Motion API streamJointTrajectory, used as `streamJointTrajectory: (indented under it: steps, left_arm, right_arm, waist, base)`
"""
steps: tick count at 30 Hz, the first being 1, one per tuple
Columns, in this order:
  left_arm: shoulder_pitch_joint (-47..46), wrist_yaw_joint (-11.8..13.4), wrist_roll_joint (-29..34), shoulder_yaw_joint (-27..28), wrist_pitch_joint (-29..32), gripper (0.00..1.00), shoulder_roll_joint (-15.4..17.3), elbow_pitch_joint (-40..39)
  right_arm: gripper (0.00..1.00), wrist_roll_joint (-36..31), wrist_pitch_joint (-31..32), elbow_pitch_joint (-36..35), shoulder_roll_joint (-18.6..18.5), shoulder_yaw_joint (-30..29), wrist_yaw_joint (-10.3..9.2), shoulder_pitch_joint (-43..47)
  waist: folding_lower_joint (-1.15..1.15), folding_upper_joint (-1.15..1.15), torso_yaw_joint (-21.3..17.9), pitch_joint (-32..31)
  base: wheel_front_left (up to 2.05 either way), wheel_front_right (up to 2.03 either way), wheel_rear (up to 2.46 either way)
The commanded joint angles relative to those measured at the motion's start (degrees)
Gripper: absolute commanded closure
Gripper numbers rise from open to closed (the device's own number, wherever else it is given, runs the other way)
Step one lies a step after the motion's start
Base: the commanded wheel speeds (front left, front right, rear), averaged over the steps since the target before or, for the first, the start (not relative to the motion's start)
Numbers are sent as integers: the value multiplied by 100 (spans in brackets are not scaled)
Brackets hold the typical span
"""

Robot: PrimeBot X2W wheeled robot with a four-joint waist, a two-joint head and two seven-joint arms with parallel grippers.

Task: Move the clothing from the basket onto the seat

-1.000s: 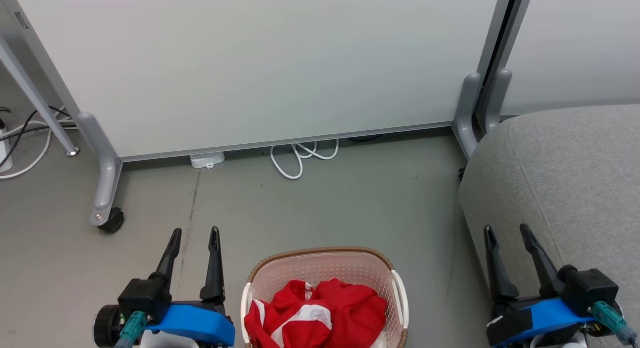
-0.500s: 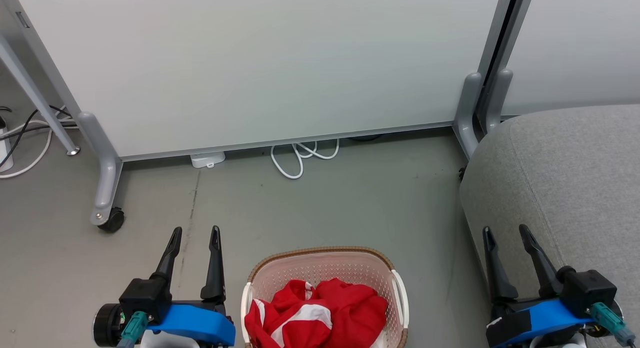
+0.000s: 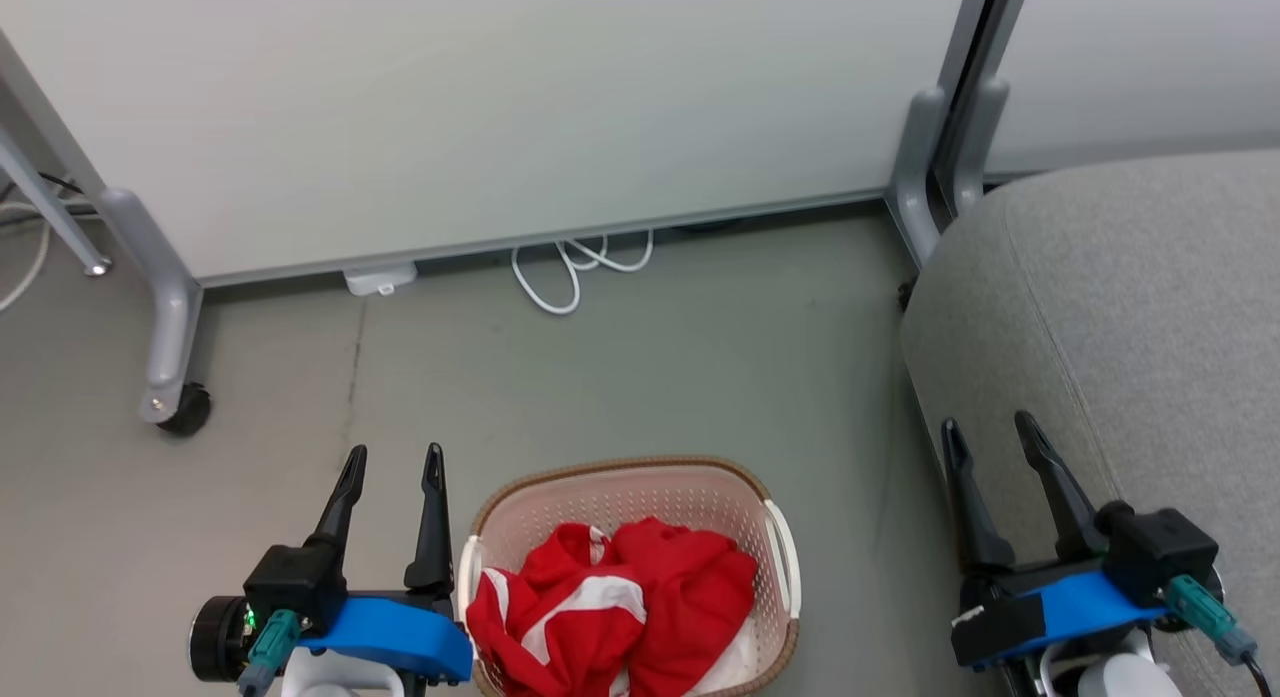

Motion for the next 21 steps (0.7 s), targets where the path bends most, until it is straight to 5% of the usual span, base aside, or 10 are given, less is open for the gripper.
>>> streamJointTrajectory:
  steps: [1, 21]
  left_arm:
    - [-114, -5, 37, -15, -16, 0, 4, 29]
    - [-1845, -269, 492, -632, -16, 0, 409, 1946]
  right_arm:
    - [0, 51, -21, -36, -24, 35, 3, -97]
    - [0, 309, -36, -592, -21, 834, 2, -1503]
  waist:
    - [0, 0, -119, 200]
    - [0, 0, -1107, 2507]
  base:
    - [0, 0, 0]
    - [0, 0, 0]
